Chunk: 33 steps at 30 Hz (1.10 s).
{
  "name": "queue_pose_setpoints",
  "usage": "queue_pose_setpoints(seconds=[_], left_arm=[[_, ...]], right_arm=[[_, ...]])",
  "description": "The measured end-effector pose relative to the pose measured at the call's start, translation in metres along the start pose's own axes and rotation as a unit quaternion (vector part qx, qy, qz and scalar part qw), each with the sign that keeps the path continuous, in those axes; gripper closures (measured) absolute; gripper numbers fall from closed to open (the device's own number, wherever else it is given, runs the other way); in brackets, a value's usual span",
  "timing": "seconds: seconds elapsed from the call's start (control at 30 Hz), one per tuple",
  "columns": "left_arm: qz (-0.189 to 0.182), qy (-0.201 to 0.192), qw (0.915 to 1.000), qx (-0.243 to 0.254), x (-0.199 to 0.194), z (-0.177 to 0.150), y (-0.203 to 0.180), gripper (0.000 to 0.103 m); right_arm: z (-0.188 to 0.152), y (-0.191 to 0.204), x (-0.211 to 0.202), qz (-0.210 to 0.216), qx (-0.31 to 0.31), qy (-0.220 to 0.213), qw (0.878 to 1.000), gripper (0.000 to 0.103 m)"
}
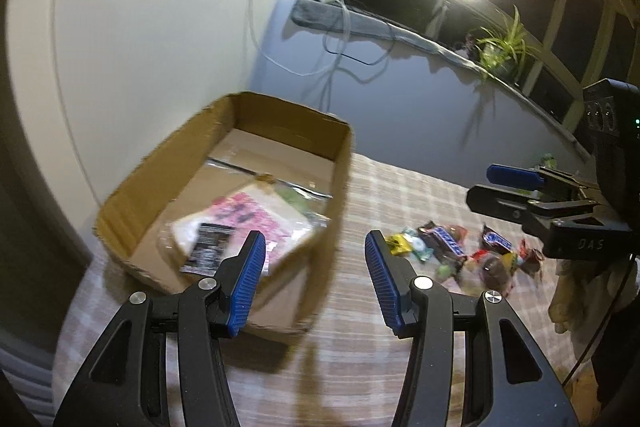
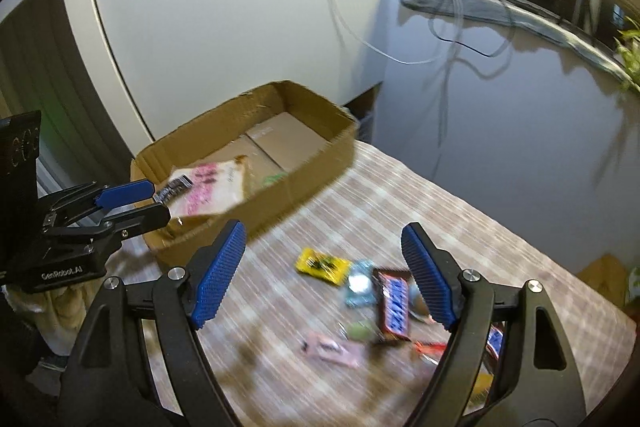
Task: Organize snacks
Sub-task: 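Grasp the pink candy with the left gripper while the right gripper grasps the chocolate ball bag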
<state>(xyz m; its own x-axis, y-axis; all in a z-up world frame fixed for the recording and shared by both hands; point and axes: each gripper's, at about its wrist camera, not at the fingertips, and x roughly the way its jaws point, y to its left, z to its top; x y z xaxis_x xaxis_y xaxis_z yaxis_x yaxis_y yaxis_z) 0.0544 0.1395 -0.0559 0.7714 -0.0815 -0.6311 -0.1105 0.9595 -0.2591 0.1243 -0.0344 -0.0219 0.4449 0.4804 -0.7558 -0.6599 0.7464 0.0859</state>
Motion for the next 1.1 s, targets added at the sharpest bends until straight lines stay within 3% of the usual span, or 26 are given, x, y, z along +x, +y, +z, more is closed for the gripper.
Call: queue_pose_setpoints(seconds=[0.3,0.6,0.93,1.0,1.1], left_arm=[[-0.032,0.024,0.9986,0.034,0.013,-0.007,-0.040,0.052],[-0.064,0.059,0.9935,0.074,0.031,-0.017,-0.077,0.062],[-0.098,0.120,0.9800,0.125,0.059,-0.029,-0.108,0.070],[-0.097,0.129,0.9773,0.137,0.065,-0.032,-0.113,0.070],[-0.097,0.144,0.9729,0.153,0.075,-0.034,-0.120,0.070]], right_arm=[[-0.038,-0.048,-0.037,-0.023,0.043,0.000,0.999,0.020],[-0.082,-0.082,-0.051,-0.038,0.076,0.024,0.996,0.020],[-0.116,-0.096,-0.046,-0.018,0.095,0.053,0.994,0.021],[-0.118,-0.095,-0.041,-0.012,0.092,0.058,0.994,0.028],[-0.118,-0.094,-0.032,-0.005,0.091,0.066,0.994,0.031]])
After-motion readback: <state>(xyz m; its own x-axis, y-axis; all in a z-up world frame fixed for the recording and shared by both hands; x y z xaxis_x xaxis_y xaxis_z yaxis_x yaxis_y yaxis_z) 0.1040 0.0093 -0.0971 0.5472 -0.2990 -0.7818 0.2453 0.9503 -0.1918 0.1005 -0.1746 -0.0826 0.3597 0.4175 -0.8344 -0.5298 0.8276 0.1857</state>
